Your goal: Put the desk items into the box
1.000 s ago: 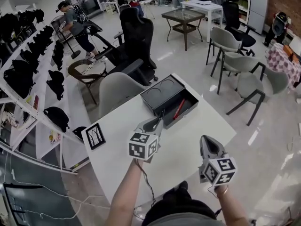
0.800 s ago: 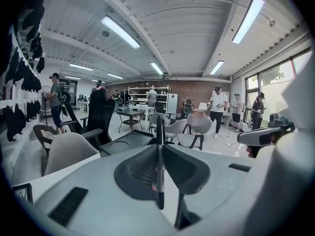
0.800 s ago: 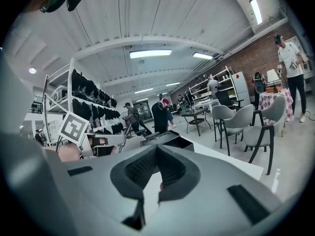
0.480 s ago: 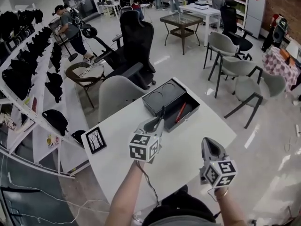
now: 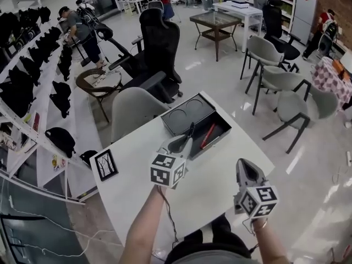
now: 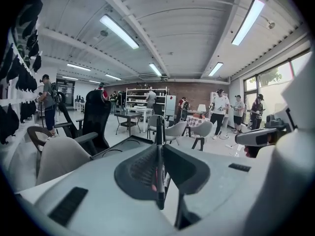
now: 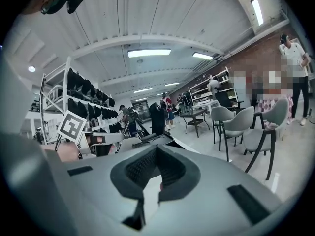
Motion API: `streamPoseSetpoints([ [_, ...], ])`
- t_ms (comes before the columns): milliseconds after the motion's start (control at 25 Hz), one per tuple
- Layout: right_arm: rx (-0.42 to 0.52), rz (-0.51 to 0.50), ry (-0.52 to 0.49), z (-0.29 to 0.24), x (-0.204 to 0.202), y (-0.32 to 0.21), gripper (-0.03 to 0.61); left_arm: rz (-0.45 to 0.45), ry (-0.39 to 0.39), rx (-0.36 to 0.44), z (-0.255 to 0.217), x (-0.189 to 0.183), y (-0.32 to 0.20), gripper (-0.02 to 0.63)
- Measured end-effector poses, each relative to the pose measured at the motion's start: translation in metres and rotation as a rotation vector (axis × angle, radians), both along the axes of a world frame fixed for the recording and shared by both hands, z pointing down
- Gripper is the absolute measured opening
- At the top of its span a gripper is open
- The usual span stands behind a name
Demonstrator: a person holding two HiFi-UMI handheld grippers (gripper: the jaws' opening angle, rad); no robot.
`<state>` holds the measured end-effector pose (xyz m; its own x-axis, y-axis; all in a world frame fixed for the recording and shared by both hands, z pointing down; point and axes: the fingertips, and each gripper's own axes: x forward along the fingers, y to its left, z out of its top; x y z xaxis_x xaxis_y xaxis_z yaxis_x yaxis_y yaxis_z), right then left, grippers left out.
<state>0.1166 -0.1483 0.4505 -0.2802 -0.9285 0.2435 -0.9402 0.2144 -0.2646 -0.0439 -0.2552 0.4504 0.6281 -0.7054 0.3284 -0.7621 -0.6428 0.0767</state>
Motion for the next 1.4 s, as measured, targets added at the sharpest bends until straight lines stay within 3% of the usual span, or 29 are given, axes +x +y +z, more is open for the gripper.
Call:
streamPoseSetpoints([
  [560,-0.038,-0.149,-0.053,0.018,0.032,-0.068,0.005,-0.068,-0.137,-0.066,0.033,0.030,-0.054,0.046],
  [1400,-0.081,-0.209,-0.068,0.036,0.049,-0.108,0.005,0.028,-0.561,-0.360,0.152,0.052,-0.084,0.046],
])
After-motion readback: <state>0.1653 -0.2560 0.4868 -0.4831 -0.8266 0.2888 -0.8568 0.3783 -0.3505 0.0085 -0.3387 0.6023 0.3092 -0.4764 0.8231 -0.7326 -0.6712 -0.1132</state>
